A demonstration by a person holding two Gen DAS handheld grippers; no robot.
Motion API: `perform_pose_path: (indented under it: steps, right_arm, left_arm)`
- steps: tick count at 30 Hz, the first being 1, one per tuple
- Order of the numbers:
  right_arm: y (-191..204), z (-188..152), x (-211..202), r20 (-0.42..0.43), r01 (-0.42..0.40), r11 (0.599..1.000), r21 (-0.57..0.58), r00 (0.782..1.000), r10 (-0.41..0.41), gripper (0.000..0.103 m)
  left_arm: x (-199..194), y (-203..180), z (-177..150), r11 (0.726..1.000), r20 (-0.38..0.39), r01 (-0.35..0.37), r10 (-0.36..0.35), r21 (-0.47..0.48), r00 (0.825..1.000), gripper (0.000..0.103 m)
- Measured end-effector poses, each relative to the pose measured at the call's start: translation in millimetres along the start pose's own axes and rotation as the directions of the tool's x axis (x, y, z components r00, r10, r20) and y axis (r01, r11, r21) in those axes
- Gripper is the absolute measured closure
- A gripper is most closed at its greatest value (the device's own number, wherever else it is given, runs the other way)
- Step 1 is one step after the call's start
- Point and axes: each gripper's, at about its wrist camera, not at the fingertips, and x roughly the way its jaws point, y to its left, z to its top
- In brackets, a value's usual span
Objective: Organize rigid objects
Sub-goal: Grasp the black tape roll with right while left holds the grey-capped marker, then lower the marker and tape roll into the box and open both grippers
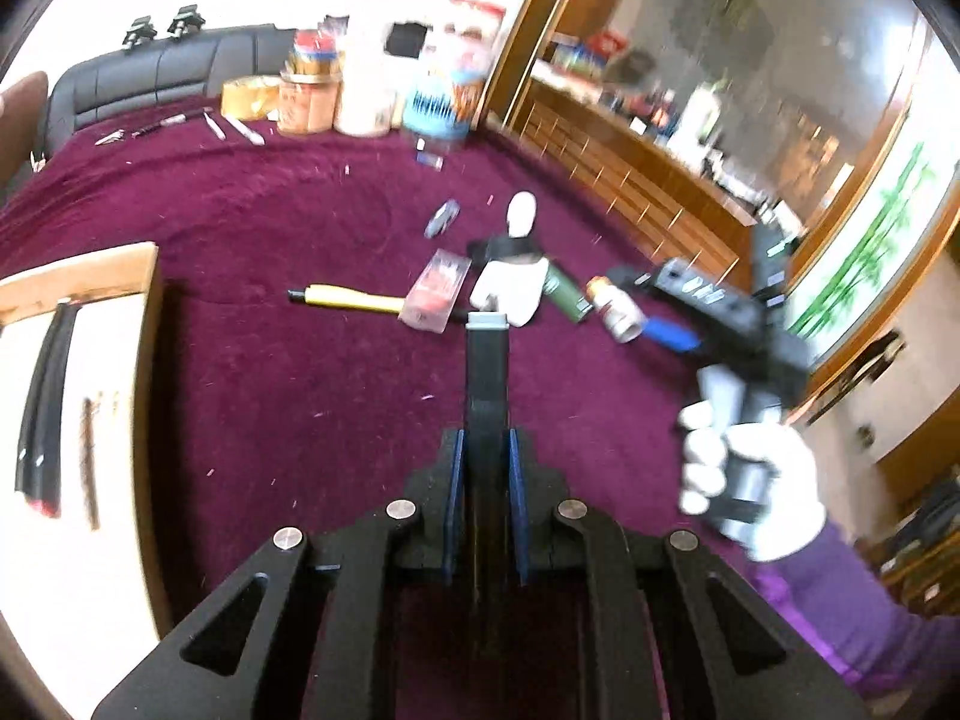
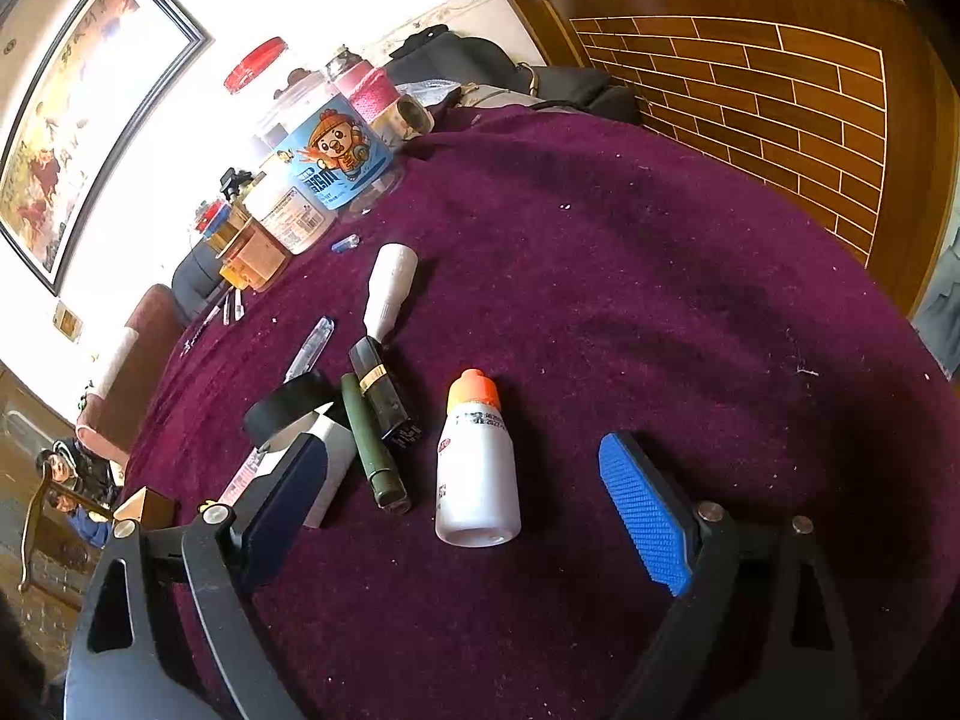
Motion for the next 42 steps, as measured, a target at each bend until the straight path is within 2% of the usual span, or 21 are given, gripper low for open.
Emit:
perform_pose_path:
  steps: [3, 7, 9, 11, 14, 16, 18, 19, 22, 24, 26, 27, 28, 29, 31, 34, 39, 42]
  right_arm:
    - [2, 0, 0, -0.004, 0.009, 1.0, -0.008, 1.0, -0.009, 0.01]
    - [13, 5, -9, -0.027, 0.047, 0.997, -0.065, 0.998, -0.049, 0.011]
    - [27, 10, -21, -0.027, 0.008, 0.995, -0.101, 1.0, -0.011, 0.011]
    - [37, 15, -21, -0.081, -0.057, 0.994, -0.097, 0.995, 0.049, 0.012]
    - [52, 21, -6, -0.182, -0.141, 0.989, -0.043, 0.975, 0.131, 0.018]
    - [59, 23, 12, -0.249, -0.194, 0.981, 0.032, 0.949, 0.196, 0.03]
    - [64, 21, 31, -0.304, -0.207, 0.972, 0.108, 0.924, 0.231, 0.038]
    - [67, 21, 37, -0.312, -0.2, 0.971, 0.129, 0.921, 0.232, 0.043]
    - [79, 24, 47, -0.289, -0.169, 0.979, 0.11, 0.937, 0.194, 0.044]
    - [85, 25, 54, -0.29, -0.152, 0.98, 0.127, 0.939, 0.183, 0.044]
    - [93, 28, 59, -0.274, -0.103, 0.988, 0.114, 0.953, 0.131, 0.045]
    - [96, 30, 61, -0.27, -0.074, 0.992, 0.106, 0.958, 0.1, 0.052]
    - [97, 30, 62, -0.271, -0.052, 0.994, 0.1, 0.959, 0.078, 0.07]
    - [96, 31, 65, -0.277, -0.033, 0.995, 0.097, 0.959, 0.059, 0.078]
    - [95, 32, 67, -0.271, -0.033, 0.994, 0.102, 0.961, 0.06, 0.083]
    - [101, 31, 63, -0.252, 0.01, 0.999, 0.035, 0.968, -0.001, 0.084]
    - [118, 32, 43, -0.204, -0.046, 0.999, -0.022, 0.978, 0.041, 0.087]
    - [143, 28, 31, -0.216, -0.112, 0.991, -0.076, 0.972, 0.094, 0.088]
  left_arm:
    - [-33, 2, -7, 0.999, 0.069, 0.033, -0.031, -0.028, 0.997, 0.092]
    - [-55, 14, -8, 0.996, 0.143, 0.061, -0.052, -0.058, 0.988, 0.092]
    - [-66, 20, -9, 0.996, 0.169, 0.062, -0.051, -0.064, 0.984, 0.091]
    - [-74, 27, -9, 0.995, 0.194, 0.07, -0.054, -0.077, 0.98, 0.092]
    - [-81, 36, -8, 0.992, 0.223, 0.084, -0.06, -0.099, 0.973, 0.092]
    - [-85, 42, -11, 0.99, 0.236, 0.085, -0.056, -0.112, 0.97, 0.092]
    - [-89, 47, -13, 0.99, 0.24, 0.082, -0.051, -0.119, 0.969, 0.092]
    - [-91, 50, -15, 0.989, 0.242, 0.078, -0.046, -0.122, 0.969, 0.091]
    - [-96, 59, -17, 0.988, 0.251, 0.075, -0.039, -0.133, 0.967, 0.091]
    - [-98, 63, -19, 0.988, 0.257, 0.068, -0.03, -0.141, 0.966, 0.091]
    - [-100, 69, -20, 0.986, 0.264, 0.064, -0.021, -0.154, 0.964, 0.091]
    - [-100, 74, -22, 0.984, 0.267, 0.062, -0.016, -0.164, 0.964, 0.091]
    - [-101, 77, -23, 0.983, 0.27, 0.063, -0.014, -0.171, 0.963, 0.091]
    - [-102, 79, -24, 0.982, 0.272, 0.062, -0.012, -0.178, 0.962, 0.091]
    - [-105, 84, -27, 0.98, 0.278, 0.057, -0.002, -0.19, 0.961, 0.092]
    - [-110, 93, -29, 0.976, 0.287, 0.049, 0.014, -0.211, 0.958, 0.091]
    - [-126, 109, -30, 0.974, 0.31, 0.016, 0.056, -0.226, 0.949, 0.091]
    - [-133, 125, -26, 0.97, 0.308, -0.021, 0.097, -0.241, 0.946, 0.091]
